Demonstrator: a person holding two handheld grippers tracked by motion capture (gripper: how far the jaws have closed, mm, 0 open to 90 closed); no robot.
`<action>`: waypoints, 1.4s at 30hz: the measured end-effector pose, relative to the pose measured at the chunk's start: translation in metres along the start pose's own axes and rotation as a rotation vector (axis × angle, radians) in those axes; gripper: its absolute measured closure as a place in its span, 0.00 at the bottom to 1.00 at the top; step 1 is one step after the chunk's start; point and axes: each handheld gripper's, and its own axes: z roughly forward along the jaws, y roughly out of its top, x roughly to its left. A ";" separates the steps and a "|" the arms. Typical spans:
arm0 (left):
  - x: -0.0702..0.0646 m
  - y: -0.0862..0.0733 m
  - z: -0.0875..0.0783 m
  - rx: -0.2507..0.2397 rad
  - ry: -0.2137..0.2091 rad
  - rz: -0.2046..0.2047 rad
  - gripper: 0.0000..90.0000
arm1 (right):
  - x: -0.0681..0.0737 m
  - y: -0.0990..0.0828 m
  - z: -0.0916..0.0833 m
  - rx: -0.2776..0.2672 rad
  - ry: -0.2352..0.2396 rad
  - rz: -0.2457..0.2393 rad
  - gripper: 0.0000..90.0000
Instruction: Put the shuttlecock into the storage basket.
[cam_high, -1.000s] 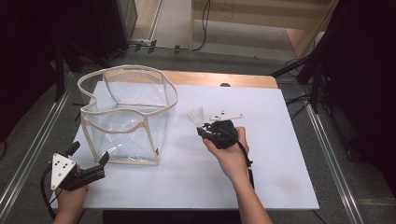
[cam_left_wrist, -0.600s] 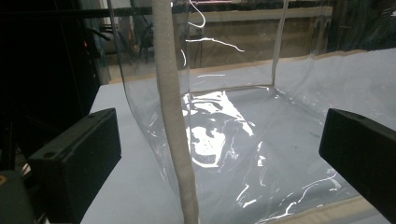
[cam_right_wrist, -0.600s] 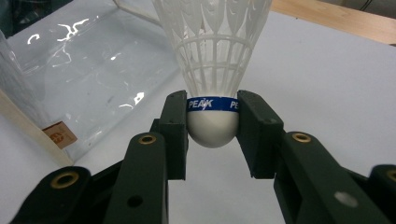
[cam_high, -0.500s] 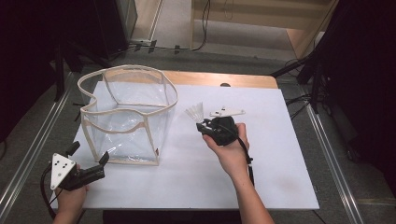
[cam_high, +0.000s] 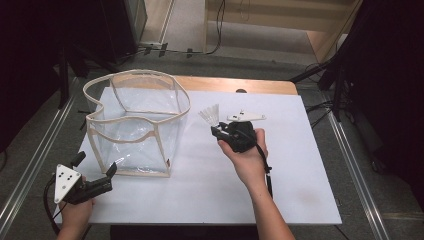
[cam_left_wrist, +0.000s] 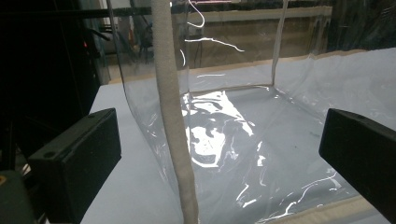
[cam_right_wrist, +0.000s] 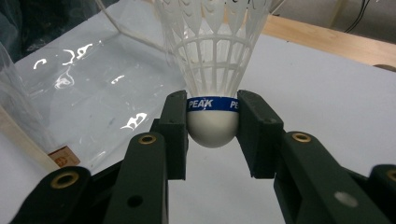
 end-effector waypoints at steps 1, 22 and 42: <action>0.000 0.000 0.000 0.000 0.000 0.000 0.00 | 0.000 0.001 0.000 -0.004 0.000 -0.002 0.70; 0.000 0.000 0.000 0.000 -0.001 0.000 0.00 | 0.003 0.023 -0.006 -0.074 -0.001 -0.015 0.70; 0.000 0.000 0.000 -0.002 -0.002 -0.002 0.00 | 0.004 0.038 -0.008 -0.120 -0.006 -0.014 0.70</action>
